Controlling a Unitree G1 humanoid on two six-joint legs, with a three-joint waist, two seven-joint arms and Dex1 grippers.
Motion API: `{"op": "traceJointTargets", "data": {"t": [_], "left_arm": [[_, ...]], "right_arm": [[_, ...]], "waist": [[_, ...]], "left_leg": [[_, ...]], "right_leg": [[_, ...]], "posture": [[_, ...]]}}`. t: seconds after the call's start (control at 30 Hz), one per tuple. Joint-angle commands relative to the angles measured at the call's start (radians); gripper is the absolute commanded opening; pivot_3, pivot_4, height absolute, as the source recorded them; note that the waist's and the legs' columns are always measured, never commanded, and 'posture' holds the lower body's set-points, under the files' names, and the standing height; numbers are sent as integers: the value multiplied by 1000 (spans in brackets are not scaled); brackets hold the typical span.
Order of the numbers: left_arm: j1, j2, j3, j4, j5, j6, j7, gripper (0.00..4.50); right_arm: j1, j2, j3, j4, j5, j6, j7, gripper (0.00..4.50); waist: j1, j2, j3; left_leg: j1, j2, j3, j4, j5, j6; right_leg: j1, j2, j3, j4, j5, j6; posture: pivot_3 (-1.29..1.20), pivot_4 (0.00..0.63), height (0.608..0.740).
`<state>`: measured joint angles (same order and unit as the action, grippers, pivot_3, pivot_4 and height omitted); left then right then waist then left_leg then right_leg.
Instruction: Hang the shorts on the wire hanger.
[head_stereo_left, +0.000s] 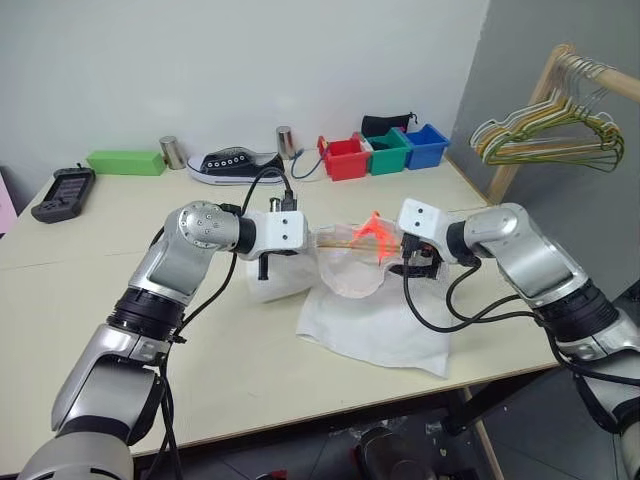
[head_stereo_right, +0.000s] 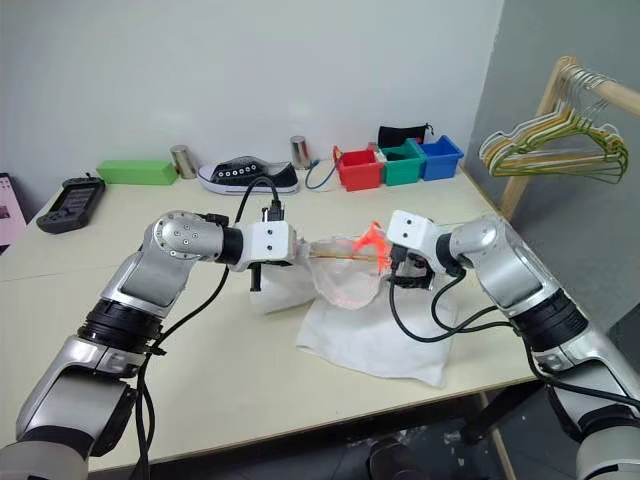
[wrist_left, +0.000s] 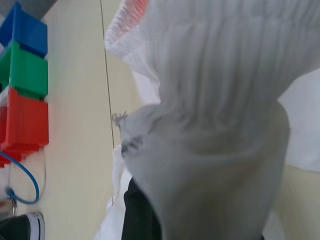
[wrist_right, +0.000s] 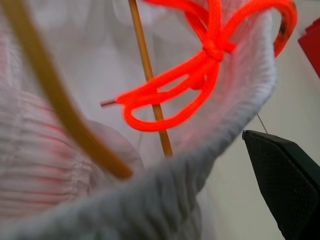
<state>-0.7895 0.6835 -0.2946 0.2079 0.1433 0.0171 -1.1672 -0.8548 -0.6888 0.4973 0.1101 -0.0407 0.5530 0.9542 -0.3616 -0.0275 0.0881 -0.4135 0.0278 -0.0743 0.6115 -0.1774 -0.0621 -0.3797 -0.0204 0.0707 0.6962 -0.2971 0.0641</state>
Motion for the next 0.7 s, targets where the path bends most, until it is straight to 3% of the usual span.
{"op": "traceJointTargets", "data": {"t": [0.03,0.1,0.27,0.33,0.7], "left_arm": [[-4,13,32,-74,-36,-3,-10,0],[-2,20,32,-79,-31,-4,-8,0],[-1,28,37,-92,-33,6,0,0],[-7,31,44,-87,-34,11,5,0],[-32,28,58,-51,-52,11,23,0]], "right_arm": [[-37,6,-4,50,-61,-101,11,4470],[-40,10,-3,79,-86,-138,16,4470],[-39,14,-3,127,-135,-215,28,3572],[-33,9,-2,145,-154,-246,33,3429],[-10,25,-44,161,-168,-255,49,618]], "waist": [[0,0,0],[-1,0,0],[2,0,0],[3,0,0],[3,0,0]], "left_leg": [[0,0,0,0,0,0],[1,0,0,0,0,0],[5,0,0,0,0,0],[7,0,0,0,0,0],[9,0,0,0,0,0]], "right_leg": [[0,0,0,0,0,0],[0,0,0,1,0,0],[4,0,0,1,0,0],[7,0,0,0,0,0],[8,0,0,1,0,0]], "posture": [[-254,0,740],[-248,0,740],[-238,0,740],[-233,0,740],[-240,0,740]]}}
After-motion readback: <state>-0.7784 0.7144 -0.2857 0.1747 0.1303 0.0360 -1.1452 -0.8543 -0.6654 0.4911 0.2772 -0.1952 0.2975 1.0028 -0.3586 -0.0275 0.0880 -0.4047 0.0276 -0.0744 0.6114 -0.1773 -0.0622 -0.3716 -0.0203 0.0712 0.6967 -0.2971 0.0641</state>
